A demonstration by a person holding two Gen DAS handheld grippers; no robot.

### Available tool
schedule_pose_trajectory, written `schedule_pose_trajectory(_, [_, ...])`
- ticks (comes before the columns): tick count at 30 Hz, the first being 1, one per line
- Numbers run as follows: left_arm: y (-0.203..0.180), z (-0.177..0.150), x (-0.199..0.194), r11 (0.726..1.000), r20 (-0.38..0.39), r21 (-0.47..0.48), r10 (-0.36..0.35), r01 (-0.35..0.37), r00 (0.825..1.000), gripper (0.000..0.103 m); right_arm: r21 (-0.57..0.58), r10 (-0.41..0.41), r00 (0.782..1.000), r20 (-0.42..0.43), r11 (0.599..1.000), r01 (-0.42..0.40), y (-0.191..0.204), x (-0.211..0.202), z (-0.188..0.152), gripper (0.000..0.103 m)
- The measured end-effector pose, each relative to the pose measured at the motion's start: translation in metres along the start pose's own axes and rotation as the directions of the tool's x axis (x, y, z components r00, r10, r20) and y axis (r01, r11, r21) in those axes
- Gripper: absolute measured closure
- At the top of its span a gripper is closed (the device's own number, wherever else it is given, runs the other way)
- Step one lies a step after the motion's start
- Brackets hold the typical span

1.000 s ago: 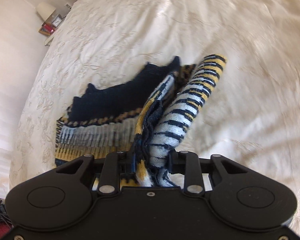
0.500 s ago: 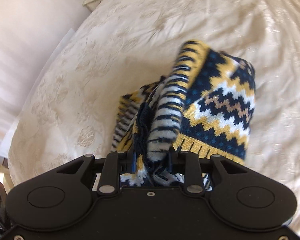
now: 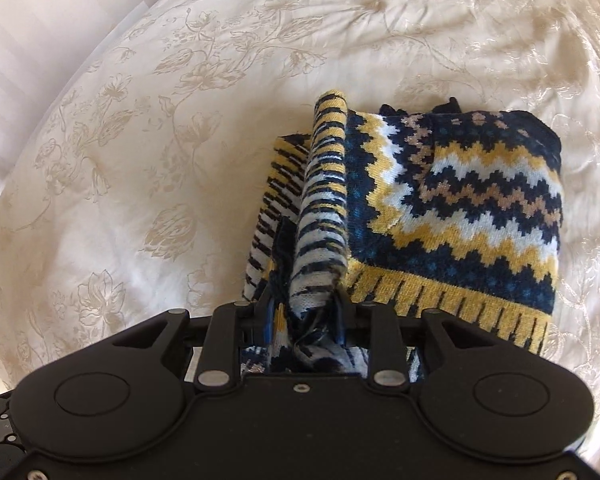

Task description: Fold small clothes

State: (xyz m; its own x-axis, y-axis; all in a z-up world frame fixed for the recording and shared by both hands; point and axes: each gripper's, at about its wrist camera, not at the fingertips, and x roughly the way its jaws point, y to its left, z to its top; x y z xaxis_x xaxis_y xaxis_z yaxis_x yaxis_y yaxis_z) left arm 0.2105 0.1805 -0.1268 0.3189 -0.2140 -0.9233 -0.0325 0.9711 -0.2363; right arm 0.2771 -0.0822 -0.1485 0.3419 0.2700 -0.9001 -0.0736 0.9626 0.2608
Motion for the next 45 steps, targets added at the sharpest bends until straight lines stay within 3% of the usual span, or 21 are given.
schedule_pose_trajectory(4, [-0.004, 0.010, -0.002, 0.999, 0.012, 0.026, -0.024, 0.023, 1.000, 0.015, 0.024, 0.203, 0.977, 0.059, 0.979, -0.204, -0.005, -0.012, -0.004, 0.061])
schedule_pose_trajectory(7, [-0.008, 0.023, -0.006, 0.998, 0.034, 0.056, -0.036, 0.034, 0.999, 0.015, 0.036, 0.210, 0.963, 0.166, 0.975, -0.219, -0.013, -0.038, -0.012, 0.057])
schedule_pose_trajectory(10, [-0.014, 0.041, -0.007, 0.996, 0.056, 0.083, -0.046, 0.041, 0.997, 0.015, 0.037, 0.131, 0.960, 0.248, 0.989, -0.145, -0.022, -0.062, -0.026, 0.044])
schedule_pose_trajectory(14, [-0.026, 0.069, -0.003, 0.991, 0.064, 0.114, -0.074, 0.066, 0.995, 0.015, -0.060, 0.018, 0.963, 0.270, 0.998, -0.001, -0.015, -0.076, -0.053, 0.036])
schedule_pose_trajectory(19, [-0.051, 0.097, 0.011, 0.980, 0.047, 0.148, -0.138, 0.130, 0.989, 0.015, -0.263, -0.092, 0.952, 0.293, 0.949, 0.172, 0.021, -0.066, -0.091, 0.016])
schedule_pose_trajectory(23, [-0.074, 0.112, 0.031, 0.968, 0.007, 0.170, -0.187, 0.183, 0.982, 0.015, -0.404, -0.104, 0.950, 0.293, 0.888, 0.222, 0.051, -0.048, -0.115, 0.019])
schedule_pose_trajectory(29, [-0.096, 0.126, 0.064, 0.955, -0.059, 0.180, -0.228, 0.235, 0.972, 0.015, -0.512, -0.138, 0.947, 0.292, 0.814, 0.276, 0.076, -0.020, -0.123, 0.028])
schedule_pose_trajectory(33, [-0.100, 0.134, 0.084, 0.956, -0.089, 0.169, -0.228, 0.241, 0.970, 0.017, -0.518, -0.166, 0.944, 0.286, 0.802, 0.299, 0.077, -0.010, -0.120, 0.034])
schedule_pose_trajectory(36, [-0.102, 0.138, 0.095, 0.954, -0.108, 0.172, -0.229, 0.245, 0.967, 0.033, -0.499, -0.183, 0.942, 0.282, 0.810, 0.307, 0.073, -0.006, -0.118, 0.041])
schedule_pose_trajectory(38, [-0.104, 0.140, 0.101, 0.953, -0.118, 0.179, -0.228, 0.246, 0.967, 0.037, -0.492, -0.193, 0.942, 0.275, 0.814, 0.310, 0.069, -0.003, -0.117, 0.045])
schedule_pose_trajectory(41, [-0.107, 0.141, 0.106, 0.946, -0.109, 0.191, -0.244, 0.261, 0.964, 0.068, -0.469, -0.183, 0.945, 0.270, 0.833, 0.295, 0.063, -0.004, -0.114, 0.057])
schedule_pose_trajectory(42, [-0.107, 0.141, 0.105, 0.948, -0.087, 0.194, -0.241, 0.254, 0.967, 0.089, -0.459, -0.174, 0.946, 0.274, 0.841, 0.288, 0.062, -0.007, -0.113, 0.063])
schedule_pose_trajectory(43, [-0.107, 0.141, 0.103, 0.948, -0.067, 0.198, -0.239, 0.248, 0.969, 0.091, -0.450, -0.163, 0.947, 0.276, 0.849, 0.277, 0.060, -0.010, -0.112, 0.074])
schedule_pose_trajectory(45, [-0.108, 0.140, 0.094, 0.942, -0.030, 0.222, -0.253, 0.253, 0.967, 0.094, -0.433, -0.137, 0.948, 0.288, 0.864, 0.256, 0.057, -0.018, -0.109, 0.084])
